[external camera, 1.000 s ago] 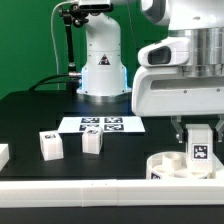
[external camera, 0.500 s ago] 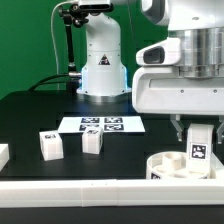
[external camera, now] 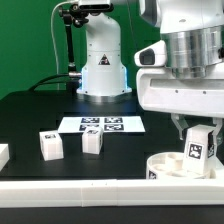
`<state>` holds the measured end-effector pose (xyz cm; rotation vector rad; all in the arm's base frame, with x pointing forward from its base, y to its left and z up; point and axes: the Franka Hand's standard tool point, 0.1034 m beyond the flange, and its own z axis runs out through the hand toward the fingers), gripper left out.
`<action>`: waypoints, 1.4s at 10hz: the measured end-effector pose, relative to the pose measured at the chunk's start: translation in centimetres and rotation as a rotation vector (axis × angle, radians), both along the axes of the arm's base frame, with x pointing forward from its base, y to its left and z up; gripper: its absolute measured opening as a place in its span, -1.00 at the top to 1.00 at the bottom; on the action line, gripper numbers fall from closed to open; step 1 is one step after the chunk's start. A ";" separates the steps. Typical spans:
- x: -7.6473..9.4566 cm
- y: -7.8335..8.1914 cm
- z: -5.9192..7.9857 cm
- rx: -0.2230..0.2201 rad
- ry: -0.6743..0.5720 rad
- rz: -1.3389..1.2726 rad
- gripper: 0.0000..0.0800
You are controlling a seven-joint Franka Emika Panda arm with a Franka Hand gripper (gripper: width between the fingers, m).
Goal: Assemble stool
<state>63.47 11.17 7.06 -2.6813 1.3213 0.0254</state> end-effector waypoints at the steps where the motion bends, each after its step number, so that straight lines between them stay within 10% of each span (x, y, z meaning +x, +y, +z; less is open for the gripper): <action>1: 0.0 0.1 0.0 0.018 0.012 -0.106 0.15; 10: 0.0 0.5 0.0 0.088 0.081 -0.508 0.14; 12: 0.2 1.2 0.6 0.089 0.084 -0.464 -0.55; 14: 0.5 2.1 1.8 0.090 0.064 -0.380 -0.60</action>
Offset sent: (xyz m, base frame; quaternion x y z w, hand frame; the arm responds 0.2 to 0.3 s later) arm -0.0011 0.0005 0.0012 0.0023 -0.0053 0.2190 0.9757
